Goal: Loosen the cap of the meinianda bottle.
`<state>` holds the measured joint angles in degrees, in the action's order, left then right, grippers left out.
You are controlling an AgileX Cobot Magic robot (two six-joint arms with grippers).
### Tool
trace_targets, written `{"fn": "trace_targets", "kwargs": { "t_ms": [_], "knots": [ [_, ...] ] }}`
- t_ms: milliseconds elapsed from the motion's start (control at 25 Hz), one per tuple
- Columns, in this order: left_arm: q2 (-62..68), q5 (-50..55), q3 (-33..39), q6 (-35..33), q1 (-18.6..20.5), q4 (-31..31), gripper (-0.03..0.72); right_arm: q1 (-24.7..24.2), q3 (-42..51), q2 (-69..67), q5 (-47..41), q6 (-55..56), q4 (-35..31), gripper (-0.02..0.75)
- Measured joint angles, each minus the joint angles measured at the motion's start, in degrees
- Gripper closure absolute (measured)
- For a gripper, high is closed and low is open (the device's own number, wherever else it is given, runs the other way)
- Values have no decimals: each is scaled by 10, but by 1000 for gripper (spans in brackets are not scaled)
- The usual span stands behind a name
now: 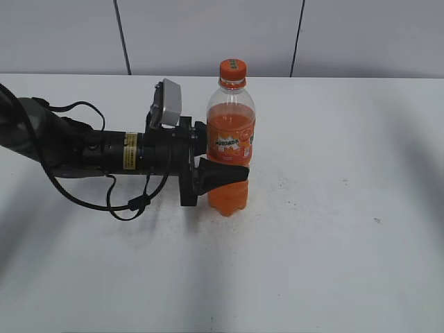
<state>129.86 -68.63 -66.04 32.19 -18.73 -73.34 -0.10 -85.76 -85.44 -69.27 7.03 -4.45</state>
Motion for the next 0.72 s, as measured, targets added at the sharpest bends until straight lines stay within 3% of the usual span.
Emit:
{"fn": "trace_targets", "kwargs": {
  "t_ms": [720],
  "knots": [
    [0,0,0,0,-1,0,262,287,-173,-140,-3,139,-11,330]
  ]
}}
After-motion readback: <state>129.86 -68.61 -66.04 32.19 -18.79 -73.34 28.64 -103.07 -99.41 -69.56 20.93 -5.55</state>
